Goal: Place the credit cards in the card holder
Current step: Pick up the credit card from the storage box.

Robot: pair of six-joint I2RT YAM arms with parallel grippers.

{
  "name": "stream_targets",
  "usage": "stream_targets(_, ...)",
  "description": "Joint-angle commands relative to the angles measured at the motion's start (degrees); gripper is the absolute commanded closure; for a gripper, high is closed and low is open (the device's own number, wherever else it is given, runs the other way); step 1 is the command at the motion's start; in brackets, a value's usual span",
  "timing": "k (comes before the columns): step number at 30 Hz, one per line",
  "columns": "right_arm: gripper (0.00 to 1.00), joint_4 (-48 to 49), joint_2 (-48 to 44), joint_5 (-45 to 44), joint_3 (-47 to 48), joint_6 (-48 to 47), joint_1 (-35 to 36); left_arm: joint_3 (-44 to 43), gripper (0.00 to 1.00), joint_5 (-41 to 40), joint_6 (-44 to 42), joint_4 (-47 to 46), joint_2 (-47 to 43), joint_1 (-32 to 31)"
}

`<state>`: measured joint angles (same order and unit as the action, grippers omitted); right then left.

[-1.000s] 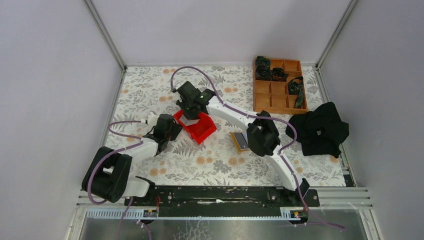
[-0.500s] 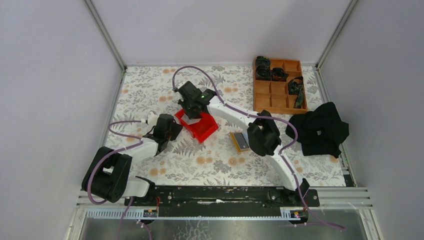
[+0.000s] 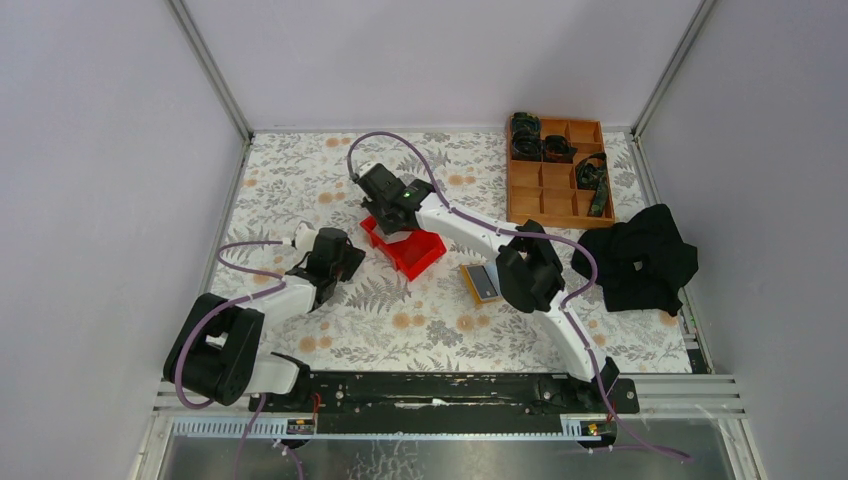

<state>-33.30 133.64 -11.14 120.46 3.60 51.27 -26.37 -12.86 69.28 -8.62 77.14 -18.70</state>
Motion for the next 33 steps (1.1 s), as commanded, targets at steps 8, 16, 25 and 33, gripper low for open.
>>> stream_targets(8, 0.81, 2.1, -5.1, -6.2, -1.2, -2.8, -1.7, -1.0, 0.62, 0.1, -1.2, -3.7, 0.8, 0.3)
stream_targets(16, 0.81, 2.5, -5.0, -7.2, -1.9, -3.6, -2.9, -1.9, 0.62, 0.2, -1.2, -3.9, 2.0, 0.3)
stream_targets(25, 0.83, 3.3, -4.5, -5.1, -3.4, -3.3, -4.4, -2.8, 0.62, 0.4, -1.2, -4.1, 3.1, 0.3)
stream_targets(33, 1.0, 5.4, -7.4, -2.3, -6.2, -2.8, -4.7, -3.3, 0.61, 0.0, -2.6, 0.1, -0.9, 0.3)
